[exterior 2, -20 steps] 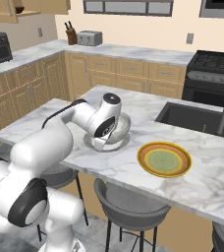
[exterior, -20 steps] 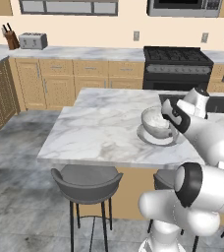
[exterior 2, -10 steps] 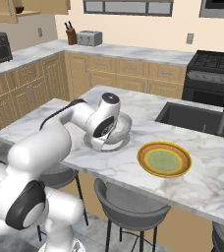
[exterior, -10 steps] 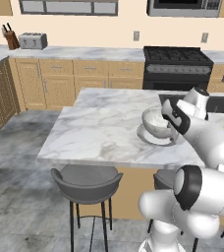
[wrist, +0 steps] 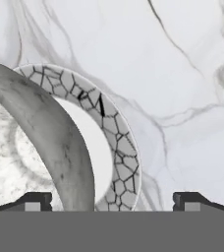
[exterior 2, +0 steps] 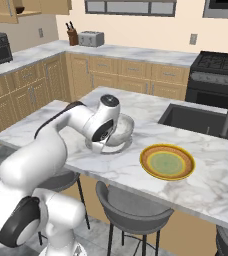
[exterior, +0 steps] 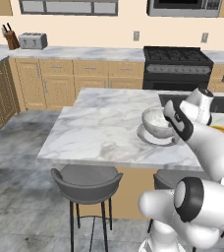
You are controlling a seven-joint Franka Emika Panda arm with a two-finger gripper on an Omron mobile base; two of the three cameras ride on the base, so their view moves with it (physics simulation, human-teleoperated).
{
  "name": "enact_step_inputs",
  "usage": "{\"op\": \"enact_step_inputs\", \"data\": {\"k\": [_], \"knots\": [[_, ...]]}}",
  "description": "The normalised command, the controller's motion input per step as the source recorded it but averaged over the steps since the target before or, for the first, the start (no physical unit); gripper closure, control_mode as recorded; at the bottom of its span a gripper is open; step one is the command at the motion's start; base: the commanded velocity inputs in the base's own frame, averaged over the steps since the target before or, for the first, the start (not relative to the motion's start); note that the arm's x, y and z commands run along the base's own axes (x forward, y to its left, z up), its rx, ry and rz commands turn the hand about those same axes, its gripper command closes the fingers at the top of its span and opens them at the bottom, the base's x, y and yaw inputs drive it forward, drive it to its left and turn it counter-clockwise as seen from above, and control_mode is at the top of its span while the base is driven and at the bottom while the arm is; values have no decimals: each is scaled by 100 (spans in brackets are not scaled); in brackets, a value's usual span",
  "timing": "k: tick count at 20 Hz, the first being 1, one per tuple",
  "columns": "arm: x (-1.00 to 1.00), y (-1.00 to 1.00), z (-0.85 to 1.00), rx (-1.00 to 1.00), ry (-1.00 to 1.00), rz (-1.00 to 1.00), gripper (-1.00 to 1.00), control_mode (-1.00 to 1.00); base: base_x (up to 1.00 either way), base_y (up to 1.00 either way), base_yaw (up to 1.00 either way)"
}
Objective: Move the bowls from the cabinet to the plates on the dining table.
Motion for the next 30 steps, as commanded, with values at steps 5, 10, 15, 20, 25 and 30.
{"op": "enact_step_inputs", "data": {"k": [5, 10, 15, 20, 25, 30], "knots": [[4, 2, 31, 0, -8, -3, -100, -100, 0, 0, 0], [2, -3, 40, 0, -2, -4, -100, -100, 0, 0, 0], [-10, -13, 54, 0, 6, -6, -100, -100, 0, 0, 0], [-26, -24, 46, 3, 6, -3, -100, -100, 0, 0, 0], [-53, -18, 32, 2, -1, 0, -100, -100, 0, 0, 0], [-60, -1, 10, 1, -7, 2, -100, -100, 0, 0, 0]]}}
